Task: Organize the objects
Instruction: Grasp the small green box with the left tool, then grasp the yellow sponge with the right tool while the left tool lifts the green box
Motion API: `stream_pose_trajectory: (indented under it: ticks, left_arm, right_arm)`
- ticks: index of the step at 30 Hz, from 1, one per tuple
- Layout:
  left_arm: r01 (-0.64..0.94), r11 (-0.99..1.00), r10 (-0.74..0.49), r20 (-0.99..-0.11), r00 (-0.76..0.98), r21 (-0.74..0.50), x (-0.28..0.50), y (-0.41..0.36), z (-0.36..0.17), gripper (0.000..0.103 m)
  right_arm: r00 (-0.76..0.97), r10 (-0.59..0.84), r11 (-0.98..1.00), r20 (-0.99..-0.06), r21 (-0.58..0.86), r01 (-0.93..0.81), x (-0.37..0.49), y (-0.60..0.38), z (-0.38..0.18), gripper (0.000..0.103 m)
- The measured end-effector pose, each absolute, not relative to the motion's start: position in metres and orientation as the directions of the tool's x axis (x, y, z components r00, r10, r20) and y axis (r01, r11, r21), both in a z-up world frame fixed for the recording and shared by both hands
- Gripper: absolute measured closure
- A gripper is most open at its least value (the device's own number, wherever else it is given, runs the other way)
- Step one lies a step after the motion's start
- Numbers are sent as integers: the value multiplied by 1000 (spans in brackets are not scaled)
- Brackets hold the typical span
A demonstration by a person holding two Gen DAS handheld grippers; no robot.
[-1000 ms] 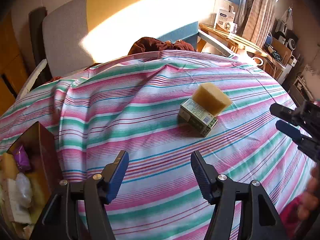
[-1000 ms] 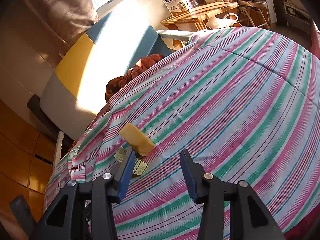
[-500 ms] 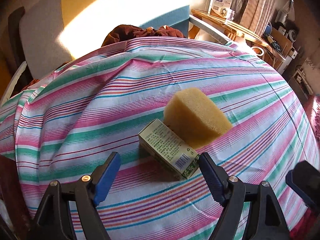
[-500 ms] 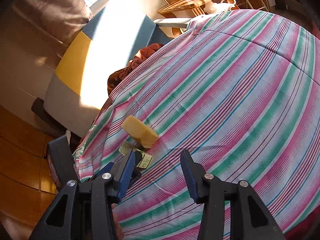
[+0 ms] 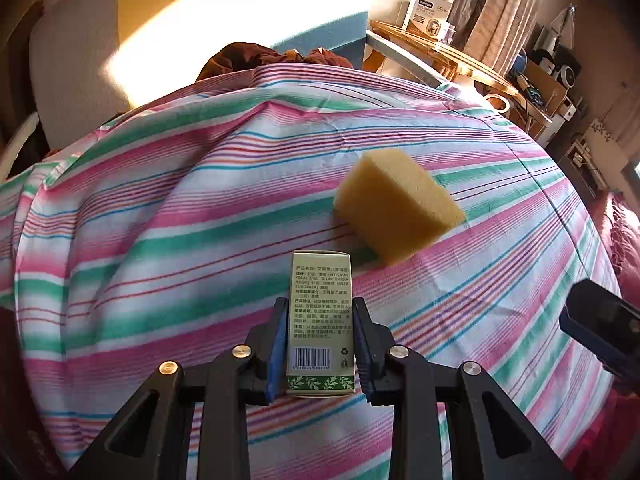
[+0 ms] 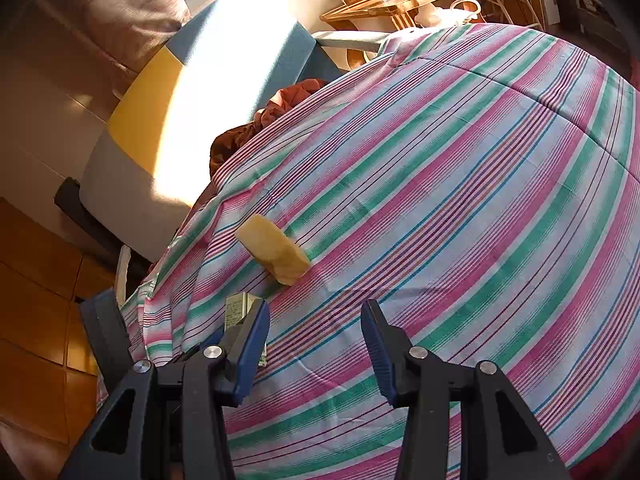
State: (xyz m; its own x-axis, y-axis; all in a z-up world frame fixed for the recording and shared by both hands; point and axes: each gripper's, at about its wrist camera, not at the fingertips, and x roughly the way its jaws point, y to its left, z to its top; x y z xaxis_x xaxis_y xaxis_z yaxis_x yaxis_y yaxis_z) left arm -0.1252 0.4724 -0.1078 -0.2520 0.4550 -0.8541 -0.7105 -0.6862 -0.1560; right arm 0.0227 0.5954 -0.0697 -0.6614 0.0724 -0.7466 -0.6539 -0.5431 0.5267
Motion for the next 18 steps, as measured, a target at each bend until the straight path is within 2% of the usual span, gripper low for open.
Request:
stream_pose_trajectory:
  ticks: [10,14,18]
  left_arm:
    - [-727,-682,435,-839,-325,-72,-64,390,-108,73]
    - [-731,-679,450,-829,-332,-76,-61,384,-110,73]
    - [-725,-682,461,-827,-322,-97,-65,381,-113,73]
  right_arm:
    - [-608,31,-625,-793,460,-631,2,580,-75,55]
    - [-578,45,-729,-815,368,-576,-29,573,-66,55]
    - [-509,104,-821,-855,215,-529,-76,580,-70,44]
